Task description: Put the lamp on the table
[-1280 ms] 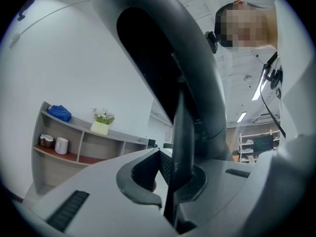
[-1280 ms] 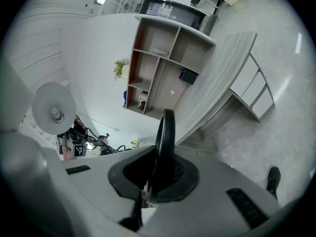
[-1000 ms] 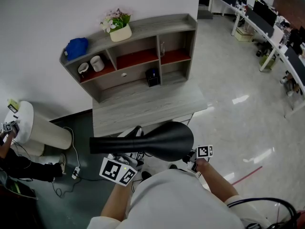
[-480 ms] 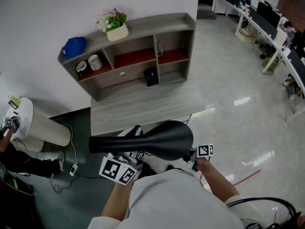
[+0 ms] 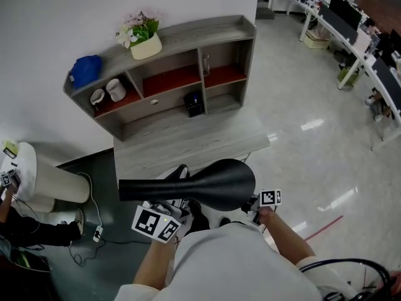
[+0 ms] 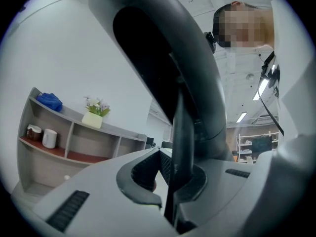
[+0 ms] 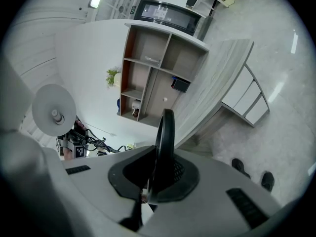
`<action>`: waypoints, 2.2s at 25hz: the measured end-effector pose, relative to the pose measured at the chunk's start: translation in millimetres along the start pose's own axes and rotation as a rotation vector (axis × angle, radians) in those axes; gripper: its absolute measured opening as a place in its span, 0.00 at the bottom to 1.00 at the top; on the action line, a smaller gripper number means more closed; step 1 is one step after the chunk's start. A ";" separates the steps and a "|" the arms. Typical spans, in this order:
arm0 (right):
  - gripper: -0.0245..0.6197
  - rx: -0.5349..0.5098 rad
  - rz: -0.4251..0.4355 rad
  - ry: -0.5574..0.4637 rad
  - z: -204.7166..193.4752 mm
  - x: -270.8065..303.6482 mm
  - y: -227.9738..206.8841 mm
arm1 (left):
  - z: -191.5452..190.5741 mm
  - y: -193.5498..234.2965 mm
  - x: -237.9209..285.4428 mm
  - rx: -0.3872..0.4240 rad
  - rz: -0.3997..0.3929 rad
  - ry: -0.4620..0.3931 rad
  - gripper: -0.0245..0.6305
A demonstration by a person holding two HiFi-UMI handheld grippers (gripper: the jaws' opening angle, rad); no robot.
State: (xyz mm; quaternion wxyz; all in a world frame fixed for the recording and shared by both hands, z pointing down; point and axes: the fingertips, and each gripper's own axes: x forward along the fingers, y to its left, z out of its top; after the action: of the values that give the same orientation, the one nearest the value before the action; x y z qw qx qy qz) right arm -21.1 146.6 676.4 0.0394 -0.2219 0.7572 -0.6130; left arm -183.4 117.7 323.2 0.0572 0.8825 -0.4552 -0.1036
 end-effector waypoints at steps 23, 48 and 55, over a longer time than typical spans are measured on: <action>0.07 0.038 -0.087 -0.238 75.0 94.6 -2.7 | 7.0 122.1 80.2 -0.048 -0.257 0.052 0.05; 0.07 0.087 -0.138 -0.332 166.2 39.1 -50.0 | -18.9 85.8 212.0 -0.029 -0.356 0.077 0.05; 0.07 0.104 -0.111 -0.344 206.3 19.5 -74.3 | -38.8 73.7 265.5 -0.015 -0.373 0.091 0.05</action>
State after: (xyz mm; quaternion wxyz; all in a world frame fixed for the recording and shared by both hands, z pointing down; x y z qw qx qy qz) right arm 51.2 -60.0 700.2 0.1461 -0.3624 0.6932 -0.6056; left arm -82.9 -141.2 340.6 0.0640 0.9549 -0.2800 -0.0757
